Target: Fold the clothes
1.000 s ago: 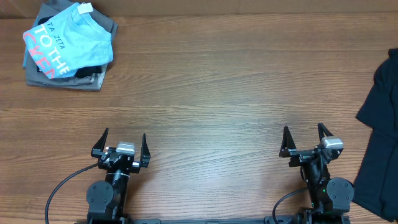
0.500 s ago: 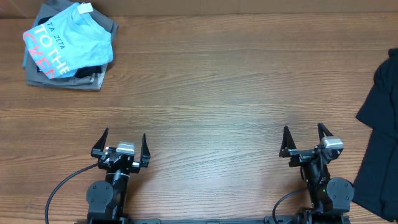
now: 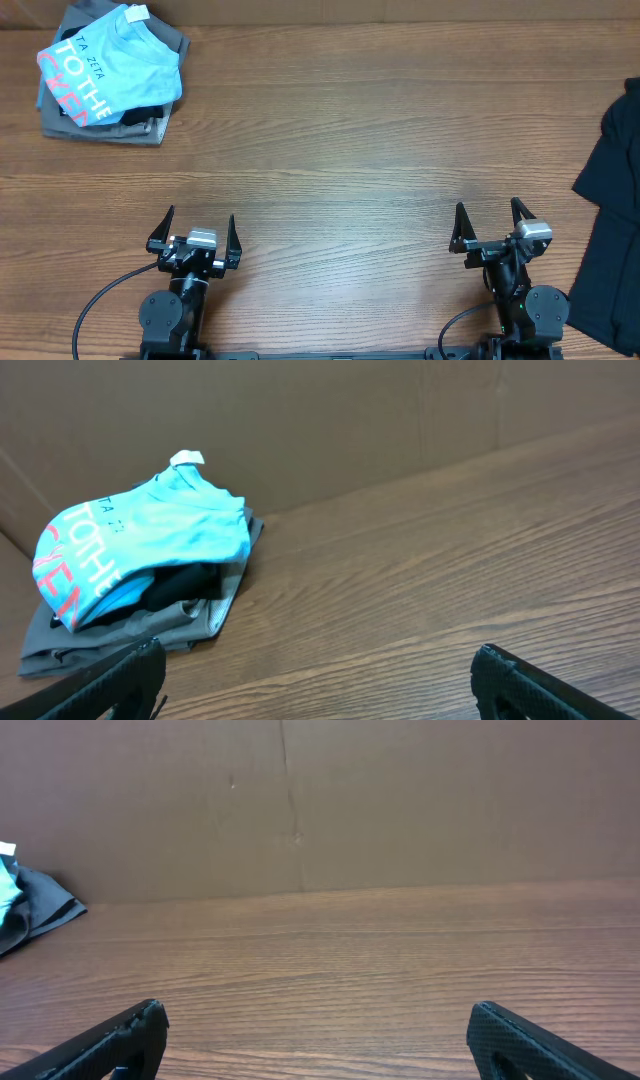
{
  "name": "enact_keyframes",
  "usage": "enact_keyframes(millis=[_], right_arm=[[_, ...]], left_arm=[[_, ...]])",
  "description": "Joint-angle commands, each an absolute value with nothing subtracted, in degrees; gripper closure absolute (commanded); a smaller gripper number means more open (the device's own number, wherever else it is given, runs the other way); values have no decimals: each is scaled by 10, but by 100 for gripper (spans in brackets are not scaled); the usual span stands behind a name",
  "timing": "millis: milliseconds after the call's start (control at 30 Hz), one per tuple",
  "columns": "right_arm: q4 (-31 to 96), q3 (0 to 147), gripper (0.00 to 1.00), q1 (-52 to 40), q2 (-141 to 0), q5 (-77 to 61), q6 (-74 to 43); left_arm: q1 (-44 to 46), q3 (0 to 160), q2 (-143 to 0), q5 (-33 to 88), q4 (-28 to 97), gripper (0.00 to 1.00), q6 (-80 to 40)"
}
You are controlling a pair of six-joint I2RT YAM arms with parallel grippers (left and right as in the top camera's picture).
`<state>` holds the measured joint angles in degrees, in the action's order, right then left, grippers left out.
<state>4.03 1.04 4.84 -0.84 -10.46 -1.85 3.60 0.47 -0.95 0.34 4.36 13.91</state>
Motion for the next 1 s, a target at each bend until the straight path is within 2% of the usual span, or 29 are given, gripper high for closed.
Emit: enact_keyframes(millis=[0,333,433,667,800,967], right_arm=[[37,5,0,46,-2,-101,-17],[31,4,0,46,-2,-145,-17],[26,4,0,46,-2,-222,-17],[13,5,0,46,-2,-591,-67],[-11,4,0,46,-2,-654,-76],[-129,5,0,46,-2,-665,-171]], left_arm=[[30,3,-3,-2,44,0,142],[30,3,-3,-2,44,0,142],[30,3,-3,-2,44,0,142],[30,3,-3,-2,44,0,142],[30,3,-3,-2,44,0,142],[30,3,-3,-2,44,0,142]])
